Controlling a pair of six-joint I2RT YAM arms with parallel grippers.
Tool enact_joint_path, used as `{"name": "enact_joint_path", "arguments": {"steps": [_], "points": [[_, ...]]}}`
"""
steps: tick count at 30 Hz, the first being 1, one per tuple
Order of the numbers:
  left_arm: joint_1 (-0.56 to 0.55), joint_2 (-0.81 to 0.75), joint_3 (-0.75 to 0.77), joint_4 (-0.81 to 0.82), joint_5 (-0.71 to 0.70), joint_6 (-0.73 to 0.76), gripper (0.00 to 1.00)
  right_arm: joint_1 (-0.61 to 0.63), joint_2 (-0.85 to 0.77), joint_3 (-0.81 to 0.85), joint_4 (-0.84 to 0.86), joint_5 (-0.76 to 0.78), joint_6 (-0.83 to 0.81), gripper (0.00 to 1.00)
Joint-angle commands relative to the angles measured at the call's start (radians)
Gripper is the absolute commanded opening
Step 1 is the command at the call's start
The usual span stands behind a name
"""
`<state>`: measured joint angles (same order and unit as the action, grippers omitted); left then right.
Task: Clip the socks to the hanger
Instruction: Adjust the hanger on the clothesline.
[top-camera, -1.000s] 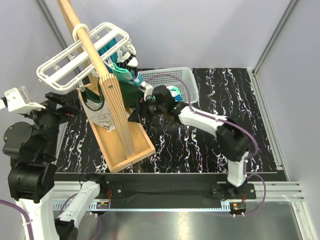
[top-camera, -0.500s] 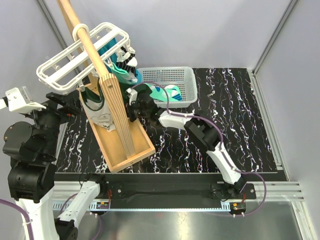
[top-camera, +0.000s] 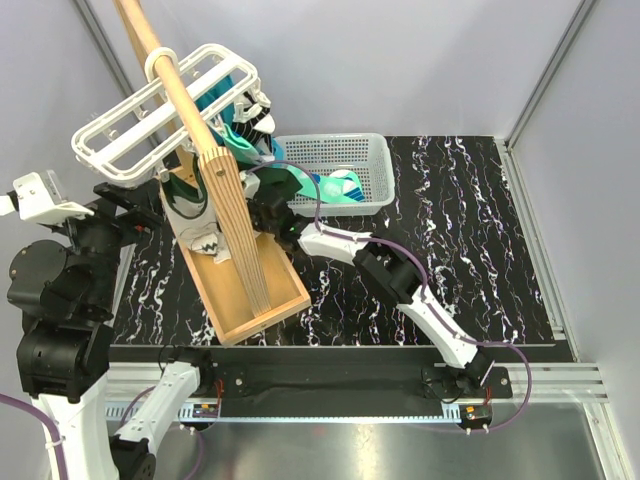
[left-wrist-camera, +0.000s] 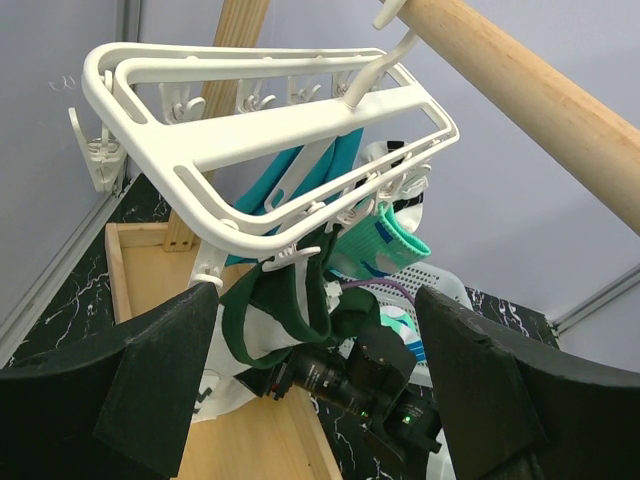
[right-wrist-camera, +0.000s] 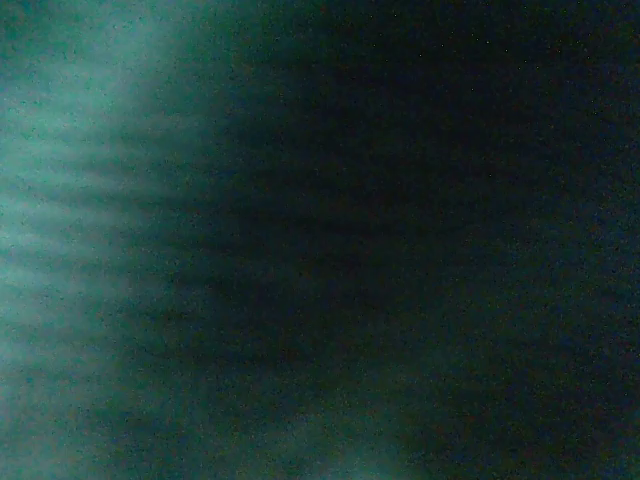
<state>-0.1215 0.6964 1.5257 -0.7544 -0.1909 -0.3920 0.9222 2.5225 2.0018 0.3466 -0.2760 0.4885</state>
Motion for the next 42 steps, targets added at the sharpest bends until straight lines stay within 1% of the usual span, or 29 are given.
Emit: {"name": "enact_joint_path", "arguments": {"steps": [1,2,5,6,8,9,10,12,15,18,19,21,22,23,25,26,28,29,31,33,35,37,38,39,40,42], "points": [[-0.003,0.005,0.018,0.043,0.013,0.007,0.85,0.012,-0.069,-0.02,0.012,0.047,0.021,0.14],[-0.003,0.003,0.014,0.044,0.016,0.002,0.85,0.01,-0.092,-0.073,0.012,0.05,0.022,0.0],[-0.004,-0.006,0.007,0.047,0.019,-0.007,0.85,0.01,-0.217,-0.174,0.003,0.054,0.013,0.0],[-0.003,-0.009,0.008,0.047,0.019,-0.011,0.85,0.01,-0.287,-0.246,-0.004,0.054,0.006,0.0],[-0.003,-0.02,0.005,0.053,0.018,-0.015,0.84,0.009,-0.358,-0.329,-0.066,0.079,-0.021,0.0],[-0.004,-0.026,0.004,0.056,0.016,-0.018,0.84,0.004,-0.423,-0.351,-0.093,0.089,-0.031,0.0],[-0.004,-0.032,0.001,0.066,0.015,-0.019,0.84,-0.008,-0.456,-0.371,-0.142,0.096,-0.044,0.0],[-0.004,-0.049,-0.01,0.076,0.007,-0.027,0.83,-0.029,-0.54,-0.428,-0.178,0.112,-0.044,0.0],[-0.004,-0.06,-0.019,0.089,0.002,-0.033,0.82,-0.106,-0.623,-0.48,-0.219,0.092,-0.041,0.0],[-0.003,-0.06,-0.021,0.092,0.002,-0.041,0.82,-0.199,-0.651,-0.471,-0.261,0.049,-0.037,0.0],[-0.003,-0.061,-0.022,0.095,0.004,-0.041,0.81,-0.218,-0.65,-0.459,-0.28,0.04,-0.044,0.0],[-0.004,-0.06,-0.022,0.096,0.007,-0.044,0.81,-0.279,-0.61,-0.378,-0.329,0.008,-0.073,0.0],[-0.003,-0.058,-0.022,0.098,0.008,-0.044,0.81,-0.302,-0.587,-0.339,-0.4,0.0,-0.089,0.0],[-0.003,-0.057,-0.022,0.096,0.01,-0.042,0.81,-0.321,-0.565,-0.268,-0.418,-0.017,-0.097,0.0],[-0.003,-0.058,-0.025,0.096,0.01,-0.044,0.8,-0.374,-0.481,-0.188,-0.47,-0.038,-0.108,0.0],[-0.004,-0.057,-0.027,0.096,0.014,-0.044,0.8,-0.39,-0.414,-0.099,-0.491,-0.052,-0.108,0.0],[-0.003,-0.054,-0.032,0.096,0.019,-0.045,0.8,-0.431,-0.346,-0.008,-0.538,-0.068,-0.11,0.0],[-0.003,-0.054,-0.032,0.095,0.024,-0.044,0.8,-0.443,-0.296,0.052,-0.54,-0.065,-0.105,0.0],[-0.004,-0.049,-0.033,0.093,0.027,-0.041,0.8,-0.468,-0.249,0.106,-0.535,-0.077,-0.091,0.0],[-0.003,-0.044,-0.038,0.092,0.028,-0.036,0.8,-0.474,-0.18,0.201,-0.551,-0.1,-0.085,0.0],[-0.004,-0.035,-0.042,0.092,0.037,-0.033,0.79,-0.473,-0.128,0.276,-0.57,-0.149,-0.073,0.0],[-0.004,-0.029,-0.05,0.093,0.051,-0.033,0.77,-0.474,-0.116,0.288,-0.554,-0.198,-0.036,0.0],[-0.004,-0.022,-0.059,0.095,0.08,-0.033,0.76,-0.474,-0.123,0.264,-0.537,-0.21,-0.025,0.01],[-0.004,-0.017,-0.064,0.102,0.102,-0.031,0.74,-0.474,-0.131,0.246,-0.506,-0.219,-0.018,0.06],[-0.004,-0.006,-0.067,0.104,0.149,-0.03,0.74,-0.474,-0.14,0.223,-0.491,-0.223,-0.004,0.07],[-0.004,0.027,-0.062,0.09,0.185,-0.027,0.72,-0.474,-0.174,0.161,-0.459,-0.224,0.001,0.09]]}}
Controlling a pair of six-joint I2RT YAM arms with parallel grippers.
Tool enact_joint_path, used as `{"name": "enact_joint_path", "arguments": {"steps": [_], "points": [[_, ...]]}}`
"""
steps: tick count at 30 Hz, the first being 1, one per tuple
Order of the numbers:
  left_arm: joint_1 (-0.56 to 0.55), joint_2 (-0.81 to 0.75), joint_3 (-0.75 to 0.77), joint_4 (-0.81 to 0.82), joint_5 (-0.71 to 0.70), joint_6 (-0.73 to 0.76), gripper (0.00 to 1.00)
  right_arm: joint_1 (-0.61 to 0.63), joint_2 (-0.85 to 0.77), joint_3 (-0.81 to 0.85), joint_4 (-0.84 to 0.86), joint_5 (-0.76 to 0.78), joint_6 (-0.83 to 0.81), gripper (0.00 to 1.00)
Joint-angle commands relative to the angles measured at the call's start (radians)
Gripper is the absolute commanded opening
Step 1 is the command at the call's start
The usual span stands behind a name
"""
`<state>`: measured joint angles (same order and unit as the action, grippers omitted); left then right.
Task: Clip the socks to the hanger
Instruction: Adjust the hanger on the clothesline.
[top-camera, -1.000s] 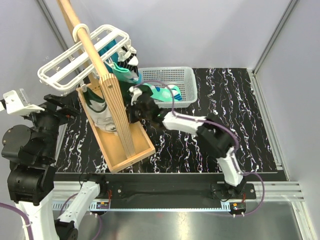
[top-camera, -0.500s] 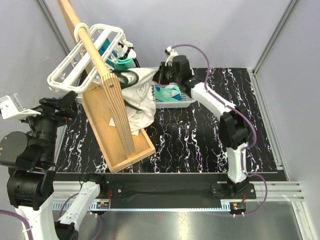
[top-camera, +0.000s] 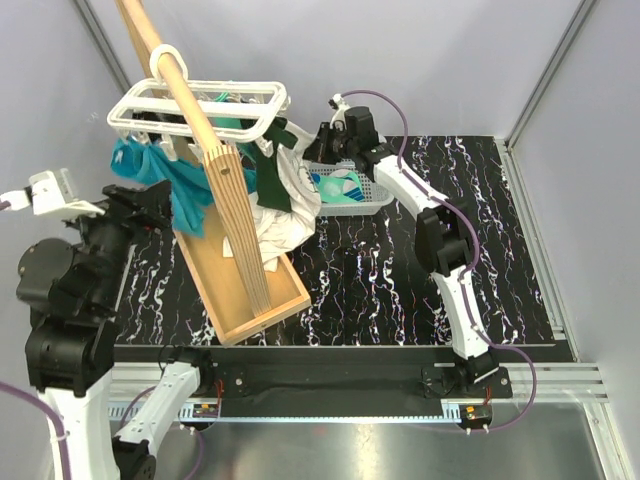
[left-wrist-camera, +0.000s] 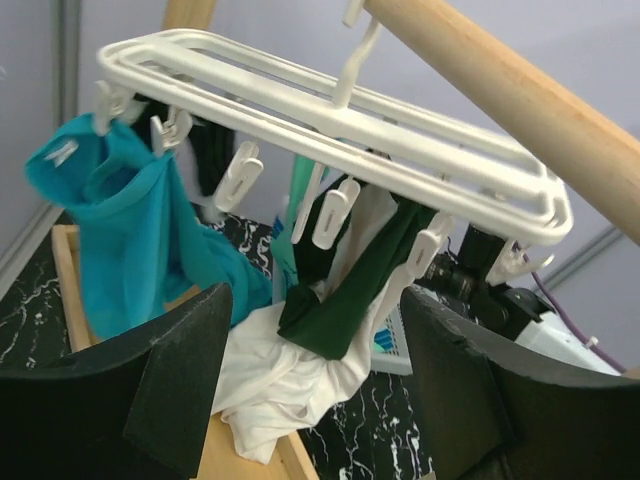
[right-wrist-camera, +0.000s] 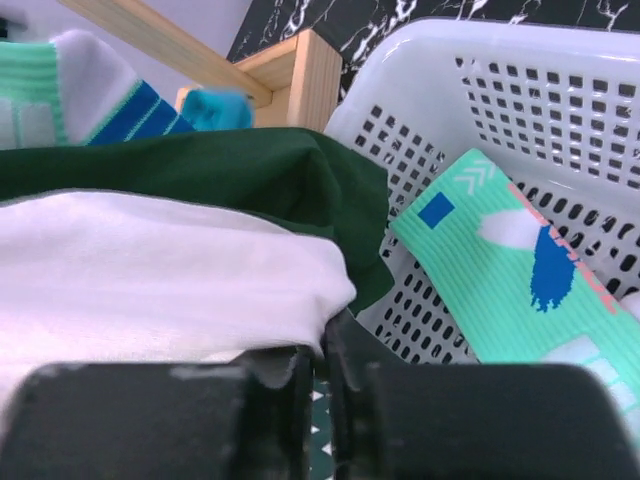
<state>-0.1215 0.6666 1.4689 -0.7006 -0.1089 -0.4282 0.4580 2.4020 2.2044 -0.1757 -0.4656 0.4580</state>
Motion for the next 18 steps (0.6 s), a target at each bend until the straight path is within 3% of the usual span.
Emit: {"name": "enact_joint_path", "arguments": {"steps": [1,5,10,11,14,18], "points": [[-0.004,0.067,-0.001,0.029,0.145,0.008,0.72,-0.01,-0.063,-0.063,0.062,-0.033,0.034,0.14],[-0.004,0.074,-0.008,0.027,0.147,-0.007,0.72,-0.01,-0.09,-0.069,0.003,-0.038,0.018,0.36],[-0.004,0.05,-0.005,0.032,0.123,-0.009,0.72,-0.01,-0.152,-0.124,-0.042,-0.027,-0.01,0.48],[-0.004,0.044,-0.004,0.029,0.117,-0.009,0.72,-0.01,-0.176,-0.132,-0.056,-0.016,-0.016,0.57],[-0.004,0.033,-0.002,0.027,0.11,-0.004,0.72,-0.009,-0.24,-0.181,-0.12,0.047,-0.053,0.71],[-0.003,0.031,0.005,0.032,0.112,-0.006,0.72,-0.01,-0.358,-0.287,-0.151,0.108,-0.114,0.8]]}}
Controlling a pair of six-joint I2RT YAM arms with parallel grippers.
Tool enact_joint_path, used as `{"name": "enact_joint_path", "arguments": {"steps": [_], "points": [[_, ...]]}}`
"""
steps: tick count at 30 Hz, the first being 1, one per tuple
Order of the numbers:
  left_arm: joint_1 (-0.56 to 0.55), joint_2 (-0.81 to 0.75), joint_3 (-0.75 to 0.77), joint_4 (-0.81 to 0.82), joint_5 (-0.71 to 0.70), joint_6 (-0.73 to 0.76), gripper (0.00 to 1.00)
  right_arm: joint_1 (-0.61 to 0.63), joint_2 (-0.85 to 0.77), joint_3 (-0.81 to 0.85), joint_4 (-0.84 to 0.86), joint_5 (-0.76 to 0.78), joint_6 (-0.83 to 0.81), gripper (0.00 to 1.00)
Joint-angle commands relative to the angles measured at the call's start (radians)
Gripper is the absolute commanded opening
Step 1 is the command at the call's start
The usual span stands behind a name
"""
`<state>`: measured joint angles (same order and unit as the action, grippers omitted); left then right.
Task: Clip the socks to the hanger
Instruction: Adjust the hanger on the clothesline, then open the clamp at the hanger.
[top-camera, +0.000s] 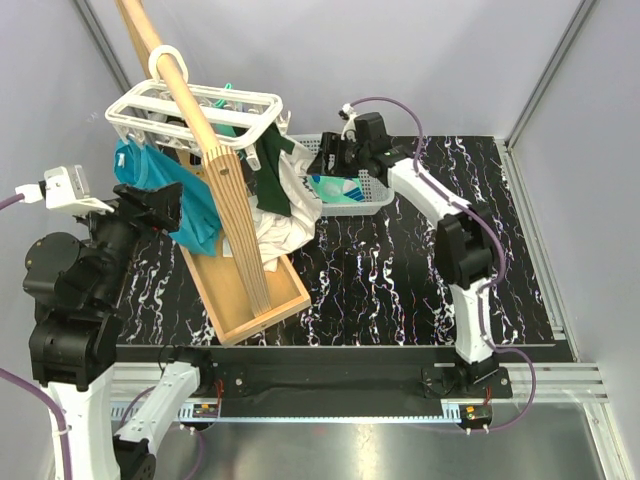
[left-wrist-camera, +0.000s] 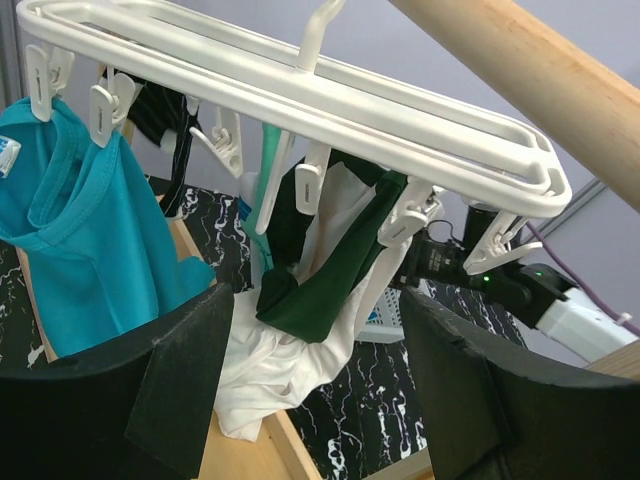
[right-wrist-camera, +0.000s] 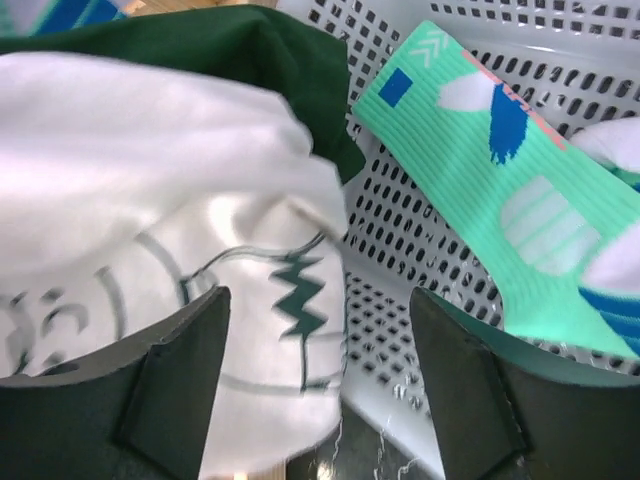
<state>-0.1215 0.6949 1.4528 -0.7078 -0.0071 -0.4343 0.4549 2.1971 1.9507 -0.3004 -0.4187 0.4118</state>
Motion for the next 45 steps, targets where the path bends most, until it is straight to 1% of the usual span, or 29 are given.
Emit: {"name": "enact_joint_path", "arguments": {"steps": [1,6,8,9,10,11,12,14,15,16,18,19,20,21,22,23,24,25,26,27,29,30,33,36,38,45], "points": [[-0.003,0.005,0.023,0.042,0.015,-0.001,0.71,-0.007,-0.207,-0.073,-0.026,0.069,-0.074,0.8],[-0.003,0.043,0.006,0.06,0.087,-0.032,0.67,-0.005,-0.361,-0.177,0.0,0.049,-0.1,0.81],[-0.003,0.049,-0.002,0.067,0.114,-0.053,0.66,-0.007,-0.434,-0.228,0.035,-0.021,-0.096,0.78],[-0.003,0.051,-0.015,0.079,0.117,-0.058,0.66,-0.005,-0.457,-0.248,0.091,-0.053,-0.081,0.76],[-0.003,0.049,-0.022,0.085,0.119,-0.073,0.66,-0.007,-0.499,-0.28,0.125,-0.134,-0.071,0.72],[-0.003,0.048,-0.029,0.1,0.122,-0.081,0.66,-0.007,-0.52,-0.298,0.168,-0.179,-0.064,0.68],[-0.003,0.048,-0.037,0.109,0.128,-0.09,0.66,-0.007,-0.54,-0.318,0.279,-0.274,-0.027,0.65],[-0.003,0.043,-0.061,0.148,0.165,-0.13,0.63,-0.007,-0.588,-0.389,0.432,-0.345,0.024,0.61],[-0.004,0.041,-0.071,0.163,0.186,-0.145,0.62,-0.007,-0.599,-0.407,0.555,-0.392,0.071,0.6],[-0.003,0.043,-0.089,0.178,0.226,-0.174,0.61,-0.005,-0.605,-0.424,0.599,-0.405,0.091,0.57],[-0.003,0.046,-0.1,0.202,0.262,-0.199,0.58,-0.005,-0.602,-0.409,0.664,-0.423,0.126,0.54],[-0.003,0.045,-0.111,0.202,0.265,-0.219,0.57,-0.007,-0.59,-0.398,0.676,-0.431,0.14,0.52],[-0.003,0.043,-0.121,0.215,0.271,-0.23,0.56,-0.005,-0.583,-0.389,0.711,-0.439,0.159,0.48],[-0.003,0.041,-0.132,0.225,0.277,-0.239,0.56,-0.007,-0.576,-0.38,0.737,-0.468,0.209,0.46],[-0.003,0.038,-0.14,0.232,0.289,-0.257,0.55,-0.005,-0.559,-0.374,0.777,-0.485,0.243,0.45],[-0.003,0.037,-0.163,0.255,0.297,-0.268,0.55,-0.007,-0.551,-0.377,0.872,-0.503,0.28,0.45],[-0.003,0.04,-0.17,0.267,0.306,-0.277,0.55,-0.007,-0.544,-0.387,0.926,-0.528,0.361,0.45],[-0.003,0.04,-0.181,0.28,0.323,-0.291,0.55,-0.004,-0.531,-0.395,0.982,-0.535,0.405,0.46],[-0.003,0.043,-0.198,0.307,0.331,-0.3,0.54,-0.002,-0.522,-0.4,1.079,-0.54,0.445,0.46],[-0.003,0.043,-0.207,0.321,0.338,-0.305,0.54,0.001,-0.516,-0.404,1.118,-0.549,0.511,0.48],[-0.003,0.051,-0.216,0.355,0.357,-0.32,0.54,0.016,-0.496,-0.406,1.199,-0.563,0.571,0.53],[-0.003,0.058,-0.219,0.363,0.37,-0.323,0.54,0.024,-0.484,-0.401,1.208,-0.572,0.578,0.57],[-0.004,0.064,-0.213,0.369,0.38,-0.322,0.54,0.062,-0.468,-0.375,1.189,-0.588,0.558,0.61],[-0.003,0.046,-0.209,0.347,0.339,-0.32,0.54,0.097,-0.439,-0.352,1.149,-0.592,0.519,0.69],[-0.003,0.037,-0.206,0.332,0.322,-0.317,0.54,0.11,-0.425,-0.337,1.132,-0.591,0.499,0.7],[-0.003,0.026,-0.175,0.284,0.286,-0.302,0.54,0.163,-0.327,-0.228,1.14,-0.586,0.532,0.72]]}}
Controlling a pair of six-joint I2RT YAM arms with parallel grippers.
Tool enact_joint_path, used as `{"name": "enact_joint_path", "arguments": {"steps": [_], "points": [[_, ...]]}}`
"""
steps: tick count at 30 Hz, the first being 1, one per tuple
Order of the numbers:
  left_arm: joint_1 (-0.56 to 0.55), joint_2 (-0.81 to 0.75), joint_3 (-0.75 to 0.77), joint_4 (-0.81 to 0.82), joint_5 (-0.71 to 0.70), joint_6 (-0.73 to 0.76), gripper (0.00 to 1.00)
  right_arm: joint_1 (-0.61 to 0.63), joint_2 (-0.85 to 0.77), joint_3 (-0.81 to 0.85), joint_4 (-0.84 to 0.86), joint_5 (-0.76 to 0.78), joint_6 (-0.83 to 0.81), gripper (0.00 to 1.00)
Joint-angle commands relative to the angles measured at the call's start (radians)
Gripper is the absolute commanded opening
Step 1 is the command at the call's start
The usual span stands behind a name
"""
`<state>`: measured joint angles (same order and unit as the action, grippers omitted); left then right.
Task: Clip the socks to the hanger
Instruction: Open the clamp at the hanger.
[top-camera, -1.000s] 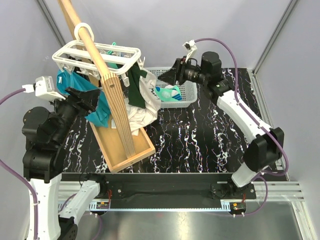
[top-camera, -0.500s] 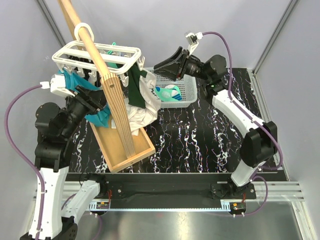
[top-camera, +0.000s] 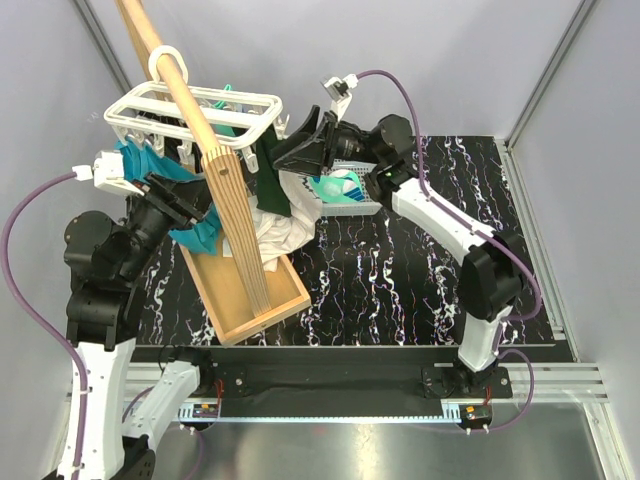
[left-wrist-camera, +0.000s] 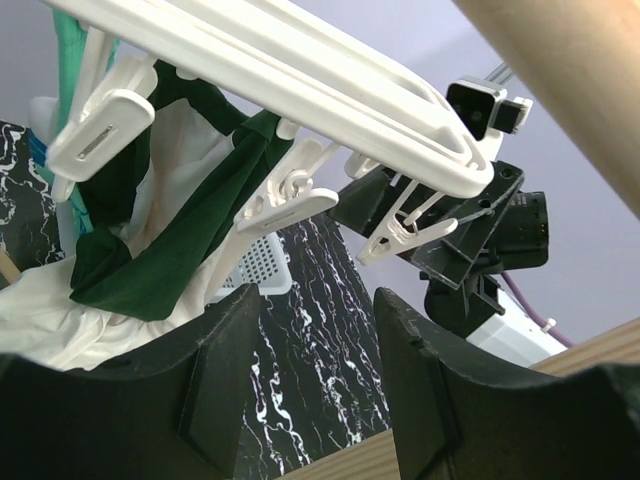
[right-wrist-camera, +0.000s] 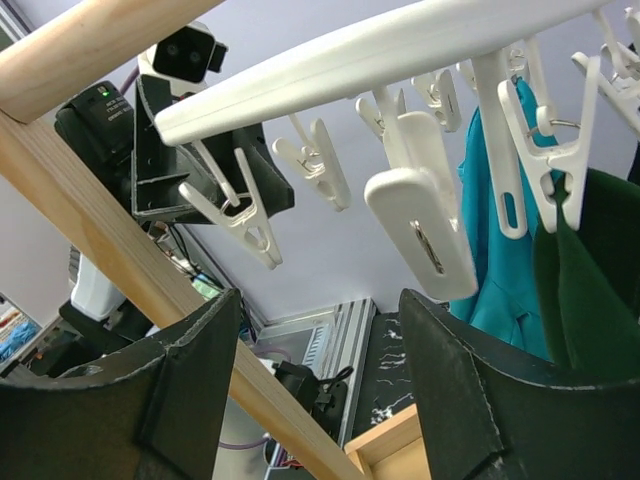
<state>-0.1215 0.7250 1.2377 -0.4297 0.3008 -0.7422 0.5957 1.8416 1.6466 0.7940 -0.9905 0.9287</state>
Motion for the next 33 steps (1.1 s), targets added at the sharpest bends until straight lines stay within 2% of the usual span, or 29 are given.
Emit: {"name": "enact_joint_path", "arguments": {"steps": [1,11,26,27,33], "points": [[-0.003,-0.006,0.048,0.0,-0.025,0.007,0.54,0.035,0.034,0.084,0.042,-0.011,0.016,0.72],[-0.003,-0.001,0.08,-0.017,-0.031,0.024,0.56,0.081,0.076,0.142,0.047,0.016,0.021,0.7],[-0.003,0.001,0.088,-0.003,-0.023,0.021,0.56,0.115,0.097,0.177,0.071,0.0,0.052,0.53],[-0.003,0.004,0.088,-0.001,-0.019,0.017,0.56,0.113,0.094,0.173,0.071,0.001,0.053,0.49],[-0.003,0.01,0.083,0.014,0.006,0.001,0.56,0.116,0.077,0.151,0.097,0.01,0.078,0.4]]}}
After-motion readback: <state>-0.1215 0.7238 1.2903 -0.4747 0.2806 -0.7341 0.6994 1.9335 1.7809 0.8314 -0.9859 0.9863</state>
